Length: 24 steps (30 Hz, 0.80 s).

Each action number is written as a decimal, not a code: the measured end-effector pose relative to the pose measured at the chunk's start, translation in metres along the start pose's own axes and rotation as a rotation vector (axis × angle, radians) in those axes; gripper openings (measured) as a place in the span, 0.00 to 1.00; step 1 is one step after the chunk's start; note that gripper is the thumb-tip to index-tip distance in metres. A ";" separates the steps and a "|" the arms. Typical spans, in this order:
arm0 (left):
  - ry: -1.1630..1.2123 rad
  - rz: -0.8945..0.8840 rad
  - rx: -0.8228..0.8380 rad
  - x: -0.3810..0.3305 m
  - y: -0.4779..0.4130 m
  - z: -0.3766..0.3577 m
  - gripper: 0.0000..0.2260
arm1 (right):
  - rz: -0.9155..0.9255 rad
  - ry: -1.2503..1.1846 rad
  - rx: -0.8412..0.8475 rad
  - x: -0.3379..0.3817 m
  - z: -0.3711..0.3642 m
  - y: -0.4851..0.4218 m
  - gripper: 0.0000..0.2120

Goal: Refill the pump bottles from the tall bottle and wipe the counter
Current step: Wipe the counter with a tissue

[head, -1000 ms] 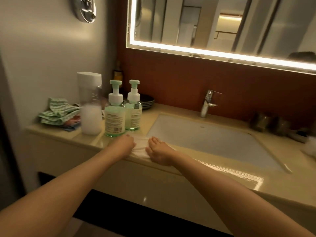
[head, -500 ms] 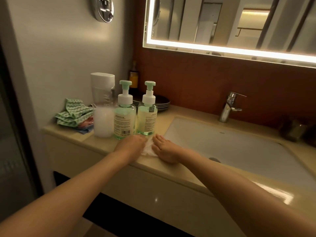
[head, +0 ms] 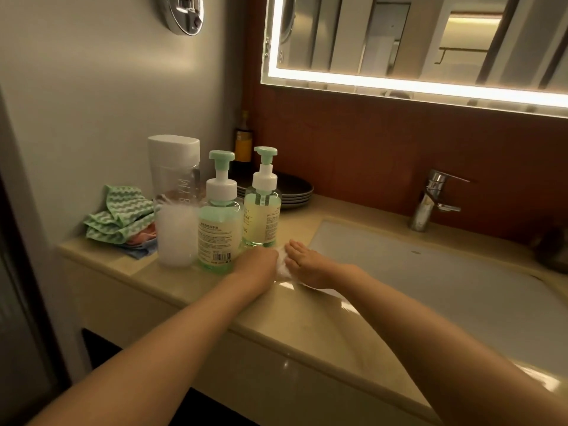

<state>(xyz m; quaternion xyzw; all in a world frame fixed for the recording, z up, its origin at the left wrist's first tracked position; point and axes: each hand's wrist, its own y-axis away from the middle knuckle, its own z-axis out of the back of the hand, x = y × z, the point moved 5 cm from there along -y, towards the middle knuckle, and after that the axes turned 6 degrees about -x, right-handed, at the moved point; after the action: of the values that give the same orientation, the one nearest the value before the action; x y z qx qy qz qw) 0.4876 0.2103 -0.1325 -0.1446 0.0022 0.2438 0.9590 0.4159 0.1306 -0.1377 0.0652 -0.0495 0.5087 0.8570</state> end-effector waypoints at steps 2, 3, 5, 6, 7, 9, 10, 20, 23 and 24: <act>-0.027 0.018 0.008 -0.002 -0.013 -0.004 0.12 | -0.007 -0.018 0.001 -0.006 0.001 -0.010 0.26; -0.028 0.035 0.012 -0.002 -0.021 -0.006 0.13 | -0.010 -0.028 0.003 -0.009 0.001 -0.018 0.26; -0.035 0.080 0.013 -0.003 -0.033 -0.010 0.12 | -0.018 -0.050 0.011 -0.015 0.002 -0.031 0.26; -0.040 0.104 0.008 -0.003 -0.039 -0.011 0.12 | -0.020 -0.057 0.014 -0.019 0.003 -0.037 0.26; -0.031 0.126 0.009 -0.003 -0.046 -0.014 0.12 | -0.022 -0.060 0.014 -0.023 0.004 -0.044 0.26; 0.024 0.160 0.013 -0.002 -0.059 -0.019 0.12 | -0.026 -0.067 0.009 -0.031 0.006 -0.056 0.25; 0.051 0.177 0.010 -0.001 -0.067 -0.022 0.12 | -0.028 -0.068 0.004 -0.036 0.007 -0.064 0.25; 0.124 0.222 -0.017 -0.003 -0.128 -0.036 0.13 | -0.040 0.059 -0.024 -0.061 0.024 -0.119 0.24; 0.127 0.215 -0.015 -0.002 -0.139 -0.036 0.13 | -0.058 0.057 -0.018 -0.063 0.025 -0.128 0.24; 0.131 0.213 -0.012 -0.001 -0.140 -0.036 0.14 | -0.062 0.055 -0.014 -0.063 0.025 -0.129 0.24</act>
<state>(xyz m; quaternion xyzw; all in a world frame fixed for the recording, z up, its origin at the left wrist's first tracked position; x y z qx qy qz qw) 0.5546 0.0824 -0.1278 -0.1650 0.0787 0.3344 0.9245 0.4986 0.0106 -0.1301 0.0463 -0.0274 0.4832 0.8739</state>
